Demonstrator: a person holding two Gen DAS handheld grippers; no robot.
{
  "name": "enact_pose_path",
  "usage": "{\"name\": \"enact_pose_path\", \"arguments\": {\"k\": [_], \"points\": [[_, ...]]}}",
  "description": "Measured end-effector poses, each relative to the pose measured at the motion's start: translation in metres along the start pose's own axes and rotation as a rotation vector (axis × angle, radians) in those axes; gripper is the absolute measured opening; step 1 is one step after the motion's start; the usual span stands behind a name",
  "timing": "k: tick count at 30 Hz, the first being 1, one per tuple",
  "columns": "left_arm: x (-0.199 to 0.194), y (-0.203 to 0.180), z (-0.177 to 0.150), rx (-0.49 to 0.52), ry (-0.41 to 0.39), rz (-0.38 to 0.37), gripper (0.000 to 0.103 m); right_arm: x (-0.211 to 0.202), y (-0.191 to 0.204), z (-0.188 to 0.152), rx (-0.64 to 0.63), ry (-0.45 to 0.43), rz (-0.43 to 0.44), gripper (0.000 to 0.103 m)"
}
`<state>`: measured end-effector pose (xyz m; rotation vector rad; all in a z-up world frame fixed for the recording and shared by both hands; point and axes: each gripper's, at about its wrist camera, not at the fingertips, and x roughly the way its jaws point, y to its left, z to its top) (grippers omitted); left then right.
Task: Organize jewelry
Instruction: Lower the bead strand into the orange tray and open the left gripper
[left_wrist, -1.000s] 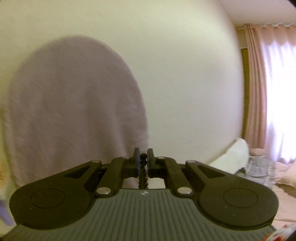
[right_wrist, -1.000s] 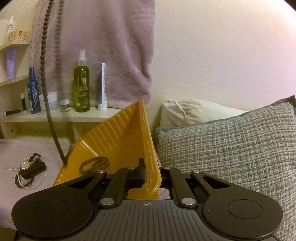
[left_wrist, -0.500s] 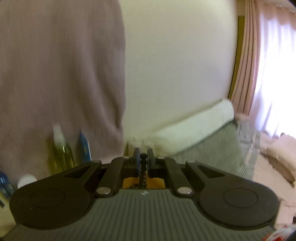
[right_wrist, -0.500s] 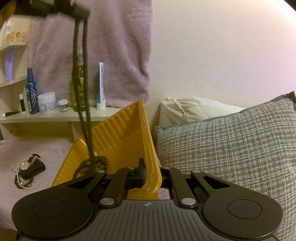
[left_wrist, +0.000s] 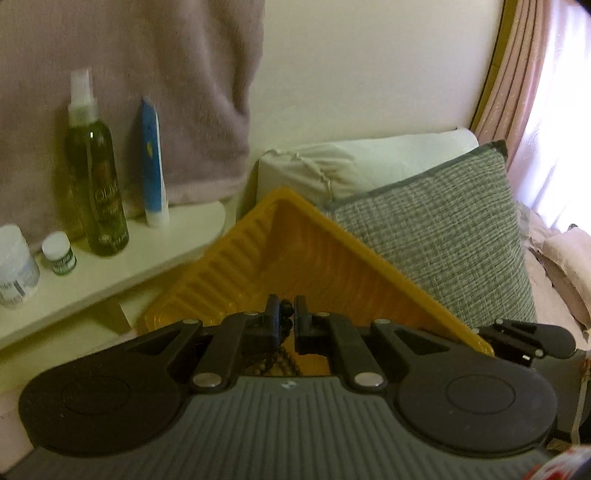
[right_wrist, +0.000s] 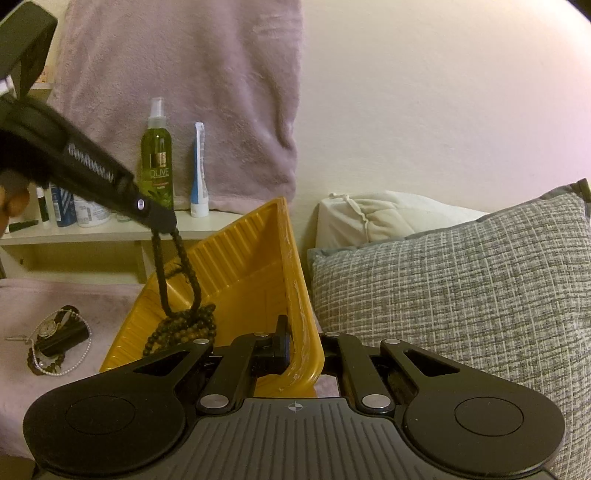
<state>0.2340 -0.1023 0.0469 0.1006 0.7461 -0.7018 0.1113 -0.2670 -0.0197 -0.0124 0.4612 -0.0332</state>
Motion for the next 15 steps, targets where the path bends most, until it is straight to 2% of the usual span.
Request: {"name": "enact_pose_path", "arguments": {"k": [1,3,4,9,15], "points": [[0.001,0.002,0.000,-0.010,0.001,-0.002,0.007,0.000,0.000,0.000,0.000,0.000,0.000,0.006],[0.000,0.007,0.001,-0.025,-0.002,0.001,0.020,0.000,0.000,0.000,0.002,0.002,-0.002,0.006],[-0.001,0.010,0.002,-0.032,-0.013,0.005,0.023,0.000,0.000,0.000,0.002,0.002,-0.002,0.006],[-0.032,0.030,0.003,-0.086,-0.096,0.058,0.023,0.000,0.000,-0.001,0.005,0.001,-0.002,0.006],[-0.078,0.058,-0.029,-0.154,-0.199,0.241,0.026,0.001,0.000,-0.002,0.005,0.003,-0.004,0.006]]}}
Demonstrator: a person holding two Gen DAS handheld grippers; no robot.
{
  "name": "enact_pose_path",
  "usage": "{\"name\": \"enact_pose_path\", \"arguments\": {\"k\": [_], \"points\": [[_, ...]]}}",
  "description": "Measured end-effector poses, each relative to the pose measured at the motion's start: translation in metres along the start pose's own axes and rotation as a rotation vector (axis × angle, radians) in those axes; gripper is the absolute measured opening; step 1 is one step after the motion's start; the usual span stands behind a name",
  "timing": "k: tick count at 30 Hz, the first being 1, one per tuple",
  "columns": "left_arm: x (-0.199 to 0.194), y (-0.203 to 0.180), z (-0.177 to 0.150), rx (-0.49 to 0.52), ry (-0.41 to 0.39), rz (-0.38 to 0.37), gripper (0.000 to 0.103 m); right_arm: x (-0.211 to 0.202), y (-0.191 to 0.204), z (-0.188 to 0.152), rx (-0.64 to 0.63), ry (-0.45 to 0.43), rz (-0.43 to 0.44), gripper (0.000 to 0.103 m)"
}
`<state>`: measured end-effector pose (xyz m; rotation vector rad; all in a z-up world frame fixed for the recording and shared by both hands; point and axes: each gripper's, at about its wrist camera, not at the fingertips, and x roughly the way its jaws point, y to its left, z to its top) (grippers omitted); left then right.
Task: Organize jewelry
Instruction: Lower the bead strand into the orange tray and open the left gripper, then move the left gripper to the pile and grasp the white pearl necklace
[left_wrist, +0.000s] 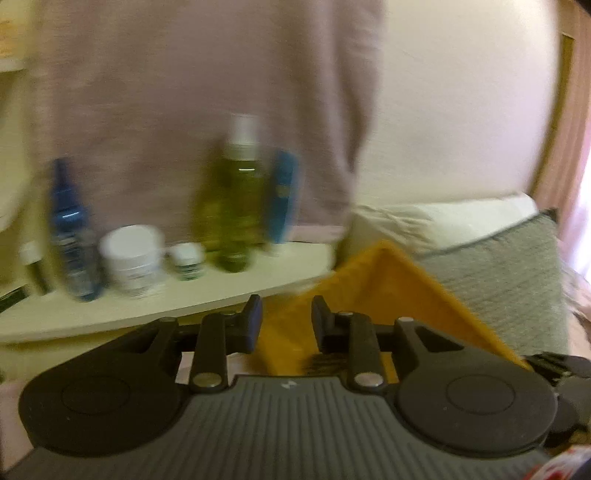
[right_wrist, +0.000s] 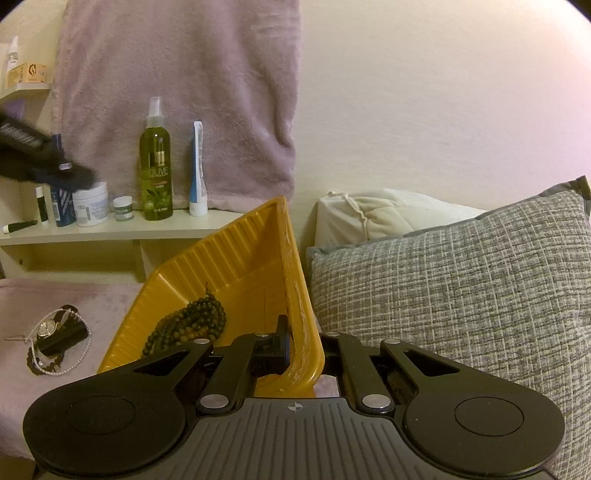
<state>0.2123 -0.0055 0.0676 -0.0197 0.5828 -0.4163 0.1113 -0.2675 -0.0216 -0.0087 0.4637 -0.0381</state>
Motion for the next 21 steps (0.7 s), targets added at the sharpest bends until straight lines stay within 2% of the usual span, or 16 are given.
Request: {"name": "enact_pose_path", "arguments": {"k": [10,15,18,21], "points": [[-0.043,0.060,-0.070,-0.111,-0.042,0.260,0.029,0.000,0.001,0.000,-0.001,0.004,-0.003,0.006],[-0.047,0.077,-0.111,-0.152,-0.009,0.334,0.029,0.000,0.001,0.000,-0.005,0.005,-0.003,0.006],[-0.045,0.087,-0.135,-0.204,0.018,0.351,0.029,0.000,0.002,0.000,-0.009,0.006,-0.005,0.006],[-0.040,0.088,-0.149,-0.208,0.041,0.375,0.029,0.001,0.002,0.001,-0.014,0.008,-0.003,0.006]]}}
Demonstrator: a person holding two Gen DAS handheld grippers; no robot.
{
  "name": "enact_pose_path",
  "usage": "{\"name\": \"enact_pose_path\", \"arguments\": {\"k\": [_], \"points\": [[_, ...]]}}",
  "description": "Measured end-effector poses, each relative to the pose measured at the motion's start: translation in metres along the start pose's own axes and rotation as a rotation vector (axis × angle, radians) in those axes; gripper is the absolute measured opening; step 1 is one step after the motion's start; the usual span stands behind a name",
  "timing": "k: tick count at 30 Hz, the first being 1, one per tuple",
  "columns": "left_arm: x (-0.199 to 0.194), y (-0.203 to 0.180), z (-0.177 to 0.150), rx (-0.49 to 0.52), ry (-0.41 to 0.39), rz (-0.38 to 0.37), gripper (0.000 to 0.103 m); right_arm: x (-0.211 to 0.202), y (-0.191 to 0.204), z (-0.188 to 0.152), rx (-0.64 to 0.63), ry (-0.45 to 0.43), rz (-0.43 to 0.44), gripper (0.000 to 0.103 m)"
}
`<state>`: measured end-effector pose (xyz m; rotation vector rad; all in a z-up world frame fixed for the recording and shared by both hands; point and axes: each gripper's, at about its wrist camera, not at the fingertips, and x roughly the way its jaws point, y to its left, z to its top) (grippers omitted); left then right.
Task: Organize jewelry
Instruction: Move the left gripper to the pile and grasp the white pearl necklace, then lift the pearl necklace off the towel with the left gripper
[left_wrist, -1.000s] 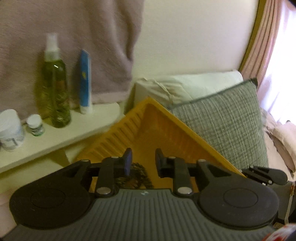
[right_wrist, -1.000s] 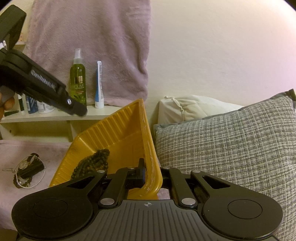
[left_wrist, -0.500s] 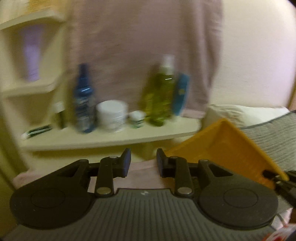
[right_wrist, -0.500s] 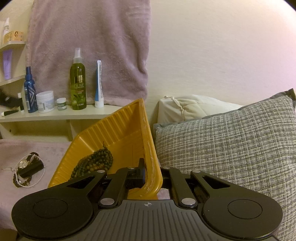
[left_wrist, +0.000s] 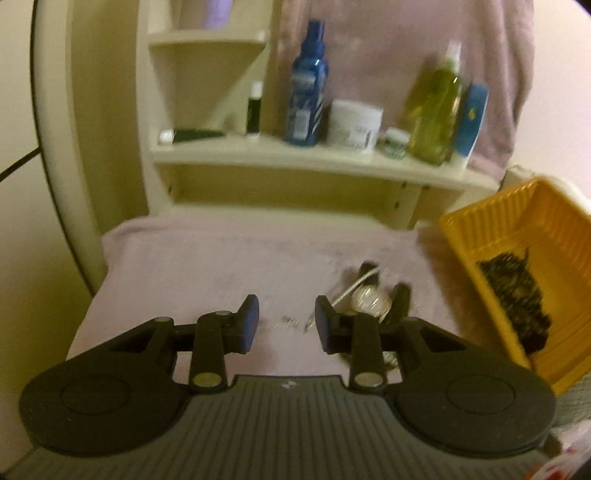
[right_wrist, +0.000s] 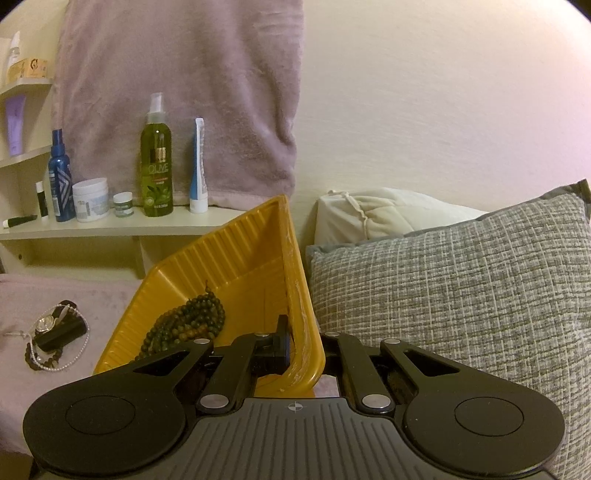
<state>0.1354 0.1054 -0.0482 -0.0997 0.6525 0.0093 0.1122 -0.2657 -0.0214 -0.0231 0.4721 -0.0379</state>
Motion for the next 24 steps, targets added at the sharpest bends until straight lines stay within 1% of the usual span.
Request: {"name": "enact_pose_path", "arguments": {"k": [6,9,12,15,22,24], "points": [[0.013,-0.009,-0.010,0.048,0.016,-0.018,0.029,0.001,-0.001,-0.001,-0.004,0.006,-0.002,0.006],[0.021,-0.018,-0.011,0.113,0.013,-0.015,0.029,0.001,-0.001,0.000,-0.005,0.006,-0.002,0.006],[0.031,-0.020,-0.008,0.153,0.007,-0.015,0.029,0.001,-0.002,0.000,-0.004,0.005,-0.002,0.006],[0.041,-0.022,-0.003,0.204,0.023,-0.030,0.029,0.002,-0.002,0.000,-0.004,0.005,-0.003,0.006],[0.060,-0.037,0.001,0.418,0.056,-0.079,0.028,0.003,-0.002,0.000,-0.003,0.008,-0.006,0.006],[0.064,-0.041,0.001,0.464,0.060,-0.087,0.023,0.003,-0.002,0.000,-0.004,0.008,-0.006,0.006]]}}
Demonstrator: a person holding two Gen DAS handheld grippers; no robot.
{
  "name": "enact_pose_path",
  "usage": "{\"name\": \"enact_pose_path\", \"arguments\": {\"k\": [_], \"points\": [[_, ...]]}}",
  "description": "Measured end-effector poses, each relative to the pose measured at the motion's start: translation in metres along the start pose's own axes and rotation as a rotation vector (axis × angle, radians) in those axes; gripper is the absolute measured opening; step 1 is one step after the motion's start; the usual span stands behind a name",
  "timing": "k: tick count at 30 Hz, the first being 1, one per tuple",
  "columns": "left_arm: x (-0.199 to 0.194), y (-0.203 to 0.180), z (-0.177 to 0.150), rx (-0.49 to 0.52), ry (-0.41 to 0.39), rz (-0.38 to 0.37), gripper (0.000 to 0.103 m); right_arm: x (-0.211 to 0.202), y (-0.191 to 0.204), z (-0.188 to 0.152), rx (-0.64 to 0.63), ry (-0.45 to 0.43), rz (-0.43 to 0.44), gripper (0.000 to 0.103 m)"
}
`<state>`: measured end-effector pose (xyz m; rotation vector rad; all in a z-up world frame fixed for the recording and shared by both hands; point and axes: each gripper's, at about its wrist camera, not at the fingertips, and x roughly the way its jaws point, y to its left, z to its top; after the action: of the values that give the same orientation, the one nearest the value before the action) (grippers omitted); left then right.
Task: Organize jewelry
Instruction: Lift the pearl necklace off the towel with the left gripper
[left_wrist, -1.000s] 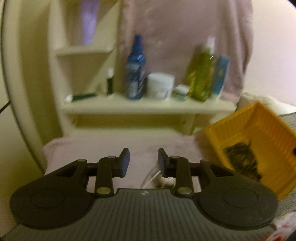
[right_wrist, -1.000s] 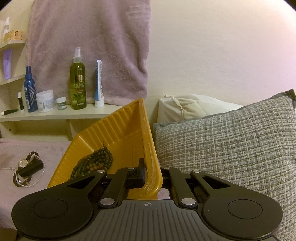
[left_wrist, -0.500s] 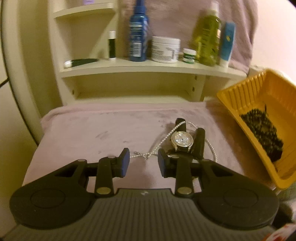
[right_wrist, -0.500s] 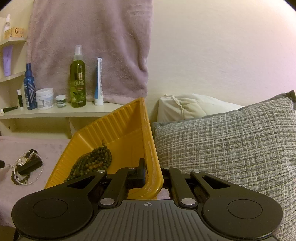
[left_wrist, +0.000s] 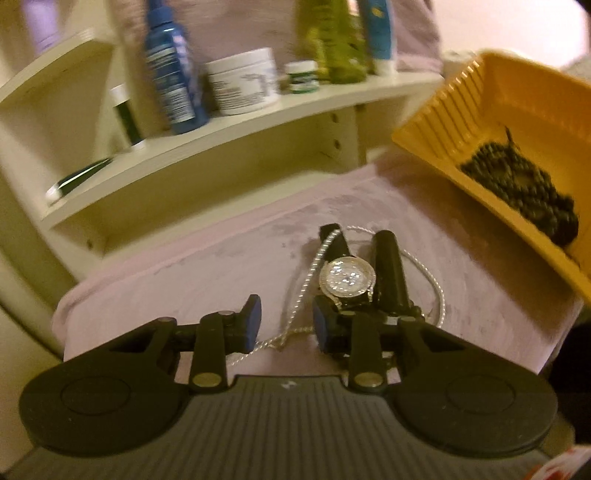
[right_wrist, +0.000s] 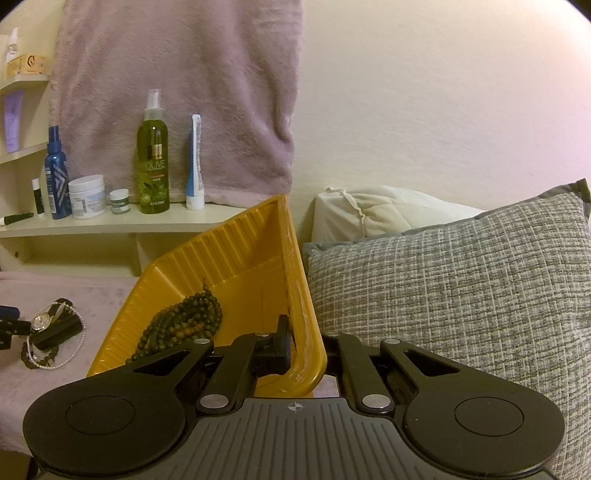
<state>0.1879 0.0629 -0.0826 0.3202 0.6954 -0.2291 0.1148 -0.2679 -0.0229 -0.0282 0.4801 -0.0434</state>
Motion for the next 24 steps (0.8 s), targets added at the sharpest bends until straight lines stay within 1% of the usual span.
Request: {"name": "enact_pose_path", "arguments": {"k": [1,2,6,8,11,15,24], "points": [[0.002,-0.002,0.001,0.024,0.006,-0.002,0.021,0.000,0.000,0.000,0.001,0.001,0.000,0.006],[0.004,-0.003,0.002,0.036,0.014,-0.006,0.017,0.000,0.000,0.000,0.002,0.002,0.000,0.006],[0.011,-0.001,0.003,0.043,0.036,-0.015,0.005,0.000,-0.001,0.000,0.002,0.003,0.001,0.006],[0.010,0.000,0.003,0.042,0.038,-0.011,0.002,0.000,-0.001,0.000,0.001,0.002,0.003,0.006],[0.001,0.004,0.006,0.004,0.024,-0.017,0.002,-0.001,-0.001,0.000,-0.001,0.000,0.004,0.006],[-0.018,0.015,0.015,-0.038,-0.016,-0.023,0.002,-0.002,-0.001,0.000,-0.002,-0.002,0.005,0.006],[-0.070,0.037,0.051,-0.109,-0.148,-0.035,0.002,-0.004,0.001,0.001,-0.008,-0.009,0.010,0.006]]}}
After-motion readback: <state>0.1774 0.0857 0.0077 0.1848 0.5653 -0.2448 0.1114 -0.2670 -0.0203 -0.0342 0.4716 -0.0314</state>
